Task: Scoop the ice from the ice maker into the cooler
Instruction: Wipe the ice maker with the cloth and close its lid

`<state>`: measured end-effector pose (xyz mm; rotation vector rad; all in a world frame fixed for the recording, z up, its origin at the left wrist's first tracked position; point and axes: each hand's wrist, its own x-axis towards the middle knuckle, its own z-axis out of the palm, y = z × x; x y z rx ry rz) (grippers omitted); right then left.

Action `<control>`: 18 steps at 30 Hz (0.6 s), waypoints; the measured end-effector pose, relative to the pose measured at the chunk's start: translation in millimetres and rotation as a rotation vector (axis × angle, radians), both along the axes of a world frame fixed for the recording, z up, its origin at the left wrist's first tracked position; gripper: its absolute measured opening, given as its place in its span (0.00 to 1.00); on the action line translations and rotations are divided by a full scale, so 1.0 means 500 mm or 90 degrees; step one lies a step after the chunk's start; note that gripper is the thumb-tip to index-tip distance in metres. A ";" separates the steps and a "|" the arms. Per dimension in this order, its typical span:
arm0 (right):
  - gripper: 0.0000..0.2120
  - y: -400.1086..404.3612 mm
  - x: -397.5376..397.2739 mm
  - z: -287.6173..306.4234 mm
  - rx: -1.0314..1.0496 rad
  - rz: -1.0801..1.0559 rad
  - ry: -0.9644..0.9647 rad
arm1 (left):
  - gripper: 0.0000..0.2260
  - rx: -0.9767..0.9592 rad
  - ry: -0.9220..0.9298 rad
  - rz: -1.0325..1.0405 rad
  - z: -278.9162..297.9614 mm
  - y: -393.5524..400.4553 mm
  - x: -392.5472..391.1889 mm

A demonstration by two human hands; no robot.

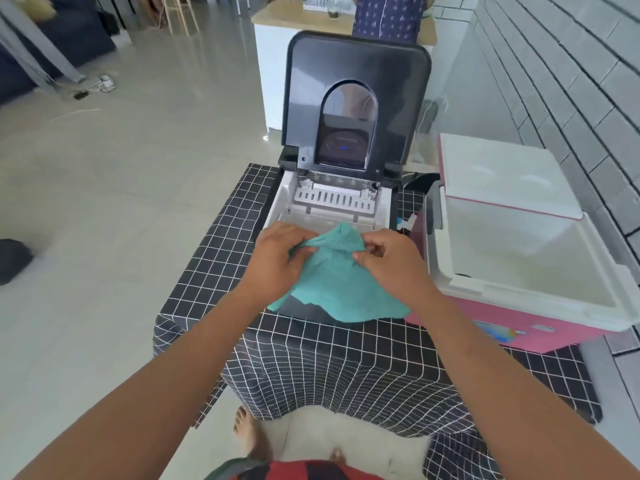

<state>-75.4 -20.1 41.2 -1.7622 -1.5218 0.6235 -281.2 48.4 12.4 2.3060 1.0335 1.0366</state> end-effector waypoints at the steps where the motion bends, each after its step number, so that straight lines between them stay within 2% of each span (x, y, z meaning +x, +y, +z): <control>1: 0.04 0.002 -0.007 0.000 0.004 -0.006 -0.016 | 0.05 0.020 -0.002 0.010 0.002 0.005 -0.001; 5: 0.11 0.009 -0.021 -0.003 -0.012 -0.026 -0.004 | 0.05 0.032 -0.008 0.057 0.002 0.009 -0.005; 7: 0.12 0.013 -0.029 -0.002 -0.034 -0.036 0.077 | 0.05 -0.048 -0.038 0.033 0.005 0.005 -0.012; 10: 0.12 0.022 -0.048 0.005 -0.066 -0.041 0.225 | 0.04 -0.267 -0.120 -0.046 0.028 0.000 -0.018; 11: 0.12 0.026 -0.057 0.007 -0.074 -0.034 0.290 | 0.06 -0.298 -0.125 -0.055 0.034 0.004 -0.019; 14: 0.10 0.041 -0.090 0.015 -0.078 0.002 0.399 | 0.05 -0.288 -0.076 -0.054 0.050 0.029 -0.026; 15: 0.09 0.048 -0.099 0.022 -0.068 0.009 0.413 | 0.03 -0.299 -0.090 -0.058 0.055 0.040 -0.033; 18: 0.07 0.077 -0.110 0.051 -0.020 0.020 0.404 | 0.03 -0.353 -0.128 -0.074 0.067 0.087 -0.078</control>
